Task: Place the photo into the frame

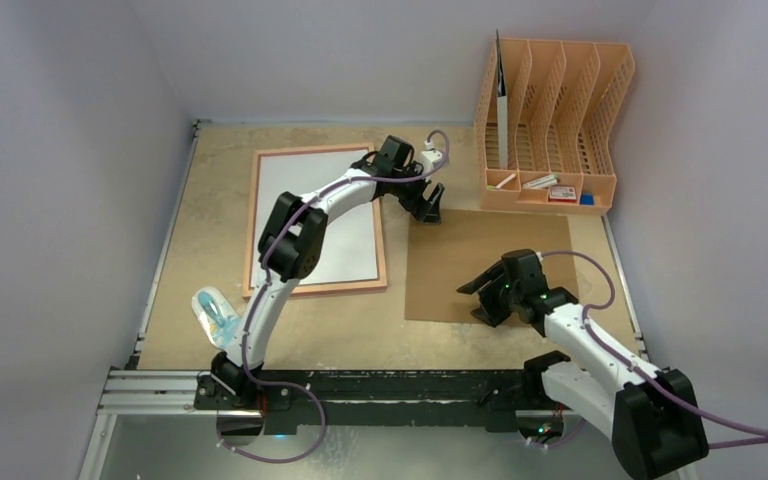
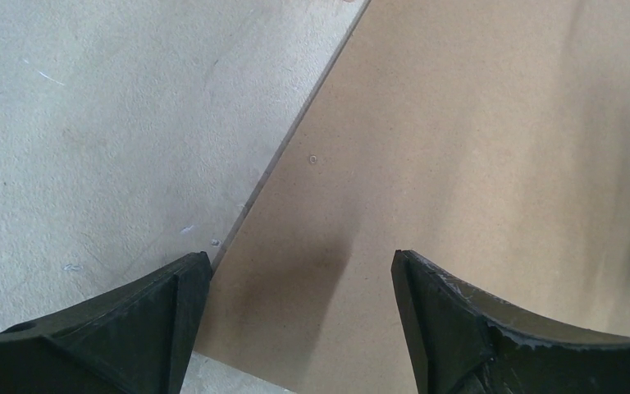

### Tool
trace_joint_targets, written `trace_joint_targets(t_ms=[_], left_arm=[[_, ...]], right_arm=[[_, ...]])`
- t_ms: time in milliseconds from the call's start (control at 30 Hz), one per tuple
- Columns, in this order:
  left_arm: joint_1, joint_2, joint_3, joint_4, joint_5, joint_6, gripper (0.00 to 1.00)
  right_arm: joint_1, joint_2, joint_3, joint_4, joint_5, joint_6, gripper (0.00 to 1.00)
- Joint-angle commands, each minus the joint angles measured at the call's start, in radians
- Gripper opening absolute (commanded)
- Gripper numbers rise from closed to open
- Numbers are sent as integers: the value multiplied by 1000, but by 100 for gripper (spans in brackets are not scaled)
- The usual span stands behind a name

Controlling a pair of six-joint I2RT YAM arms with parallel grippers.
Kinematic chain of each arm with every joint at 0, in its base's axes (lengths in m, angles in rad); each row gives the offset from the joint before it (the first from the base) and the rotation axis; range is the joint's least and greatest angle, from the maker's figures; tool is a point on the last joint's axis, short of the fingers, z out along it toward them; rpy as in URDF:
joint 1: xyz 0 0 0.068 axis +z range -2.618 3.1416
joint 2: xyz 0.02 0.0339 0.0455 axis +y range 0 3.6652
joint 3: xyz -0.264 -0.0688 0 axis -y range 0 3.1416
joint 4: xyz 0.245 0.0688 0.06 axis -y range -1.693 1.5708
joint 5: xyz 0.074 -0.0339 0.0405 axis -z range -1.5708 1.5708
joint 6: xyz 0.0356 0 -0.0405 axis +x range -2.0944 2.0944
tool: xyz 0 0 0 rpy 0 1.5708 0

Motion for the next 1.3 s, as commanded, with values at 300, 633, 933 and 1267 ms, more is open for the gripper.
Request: trace_joint_targets(t_ms=[300,633,933,1267], left_arm=[[8,29,-18,-172,57,78,82],[58,-47,-121,-135,52,52,81],[132,-133,-265,-129,-103,-35,79],[170,-213,-277,-172,-287,-114,83]], right_arm=[[7,50,-34,-73,-139,-98,63],[10,99,-68,-15,-183,-127,59],[104,335,-14,183,-189,-126,56],[217,400,265,125,21,-172,57]])
